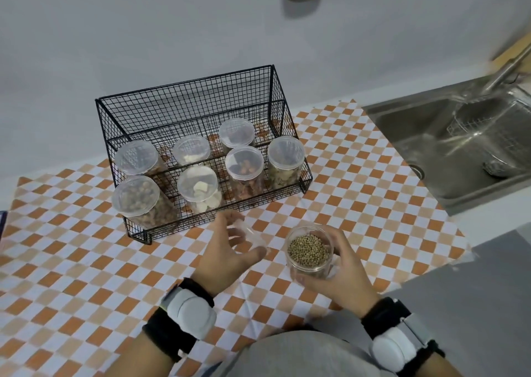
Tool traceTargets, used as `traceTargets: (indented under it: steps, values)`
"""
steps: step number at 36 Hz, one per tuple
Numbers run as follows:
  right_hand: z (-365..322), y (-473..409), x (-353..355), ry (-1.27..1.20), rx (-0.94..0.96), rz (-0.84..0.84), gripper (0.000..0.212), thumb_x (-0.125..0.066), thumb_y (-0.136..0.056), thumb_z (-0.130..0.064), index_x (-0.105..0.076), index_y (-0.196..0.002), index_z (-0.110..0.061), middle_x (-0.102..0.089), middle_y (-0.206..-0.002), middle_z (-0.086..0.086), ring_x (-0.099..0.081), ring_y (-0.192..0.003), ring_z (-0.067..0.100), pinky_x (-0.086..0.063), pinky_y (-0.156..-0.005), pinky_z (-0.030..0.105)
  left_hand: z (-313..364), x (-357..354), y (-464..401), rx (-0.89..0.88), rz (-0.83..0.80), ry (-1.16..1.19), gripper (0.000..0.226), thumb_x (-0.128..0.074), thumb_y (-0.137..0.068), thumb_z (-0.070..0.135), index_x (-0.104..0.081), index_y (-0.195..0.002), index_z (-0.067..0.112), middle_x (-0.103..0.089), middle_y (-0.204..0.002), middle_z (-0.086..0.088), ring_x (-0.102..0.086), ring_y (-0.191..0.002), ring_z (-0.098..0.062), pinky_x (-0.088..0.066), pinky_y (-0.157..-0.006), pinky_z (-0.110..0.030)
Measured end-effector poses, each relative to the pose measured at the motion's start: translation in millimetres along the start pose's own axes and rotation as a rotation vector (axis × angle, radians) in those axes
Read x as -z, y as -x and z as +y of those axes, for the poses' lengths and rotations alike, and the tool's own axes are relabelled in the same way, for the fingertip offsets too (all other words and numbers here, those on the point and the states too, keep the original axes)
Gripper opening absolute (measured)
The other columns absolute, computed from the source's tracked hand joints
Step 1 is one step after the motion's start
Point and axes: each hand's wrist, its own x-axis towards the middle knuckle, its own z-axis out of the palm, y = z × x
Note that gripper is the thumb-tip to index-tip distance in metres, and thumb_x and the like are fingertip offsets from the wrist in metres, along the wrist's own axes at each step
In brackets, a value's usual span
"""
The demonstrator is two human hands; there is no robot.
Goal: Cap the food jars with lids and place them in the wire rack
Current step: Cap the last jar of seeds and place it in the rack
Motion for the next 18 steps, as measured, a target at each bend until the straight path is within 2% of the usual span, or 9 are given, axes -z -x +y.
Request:
traceTargets:
  steps: [3, 7, 10, 13, 15, 16, 18]
  values:
    - [-3, 0, -2, 0.007, 0.021, -0.009, 0.089, -0.098, -0.062, -0.036, -0.047, -0.135, -0.042, -0.061, -0.131, -0.022, -0.056, -0.124, 0.003, -0.048, -0.100, 0.028, 13, 1, -1, 0.003, 0.000, 0.084, 0.062, -0.081, -0.054, 0.044, -0.045, -0.098, 0.019, -0.060, -0.124, -0.002, -0.061, -0.113, -0.015, -0.054, -0.091, -0.031]
    - [-7, -1, -6, 0.008, 0.058, -0.009, 0.090, -0.098, -0.061, -0.032, -0.047, -0.136, -0.036, -0.060, -0.131, -0.019, -0.057, -0.124, 0.007, -0.048, -0.100, 0.020, 28, 1, 2, -0.011, -0.017, 0.119, 0.054, -0.083, -0.052, 0.040, -0.041, -0.075, 0.013, -0.067, -0.114, 0.001, -0.059, -0.116, 0.003, -0.046, -0.086, -0.015]
    - [-10, -2, -10, 0.007, 0.066, -0.007, 0.091, -0.097, -0.058, -0.032, -0.046, -0.133, -0.039, -0.058, -0.130, -0.018, -0.057, -0.123, 0.006, -0.050, -0.099, 0.022, 35, -1, 4, -0.044, -0.014, 0.087, 0.055, -0.085, -0.054, 0.044, -0.041, -0.068, 0.014, -0.069, -0.106, -0.001, -0.057, -0.118, 0.004, -0.045, -0.088, -0.022]
    - [-14, -3, -11, 0.007, 0.080, -0.003, 0.091, -0.095, -0.056, -0.038, -0.047, -0.134, -0.037, -0.058, -0.131, -0.015, -0.057, -0.122, 0.007, -0.052, -0.099, 0.030, 40, -3, 8, -0.076, -0.033, 0.029, 0.062, -0.087, -0.057, 0.053, -0.052, -0.084, 0.010, -0.065, -0.102, 0.003, -0.062, -0.109, -0.008, -0.051, -0.088, -0.035]
    - [-17, -4, -12, 0.013, 0.102, -0.002, 0.091, -0.094, -0.056, -0.037, -0.047, -0.135, -0.037, -0.058, -0.131, -0.013, -0.058, -0.123, 0.010, -0.053, -0.100, 0.033, 44, -6, 11, -0.070, -0.091, 0.023, 0.055, -0.089, -0.061, 0.054, -0.053, -0.093, 0.028, -0.065, -0.110, 0.003, -0.067, -0.103, -0.015, -0.057, -0.085, -0.042]
    - [-19, -4, -12, 0.018, 0.115, -0.002, 0.091, -0.094, -0.056, -0.036, -0.048, -0.135, -0.037, -0.058, -0.131, -0.013, -0.058, -0.123, 0.010, -0.053, -0.100, 0.035, 47, -7, 12, -0.066, -0.119, 0.011, 0.055, -0.088, -0.063, 0.055, -0.053, -0.099, 0.034, -0.063, -0.115, 0.008, -0.068, -0.104, -0.014, -0.058, -0.084, -0.042]
    - [-23, -5, -12, 0.036, 0.138, -0.002, 0.091, -0.093, -0.055, -0.038, -0.047, -0.135, -0.043, -0.057, -0.130, -0.017, -0.058, -0.121, 0.007, -0.054, -0.098, 0.034, 50, -9, 14, -0.081, -0.140, -0.054, 0.061, -0.086, -0.064, 0.059, -0.050, -0.111, 0.046, -0.057, -0.118, 0.025, -0.064, -0.111, -0.005, -0.057, -0.089, -0.034]
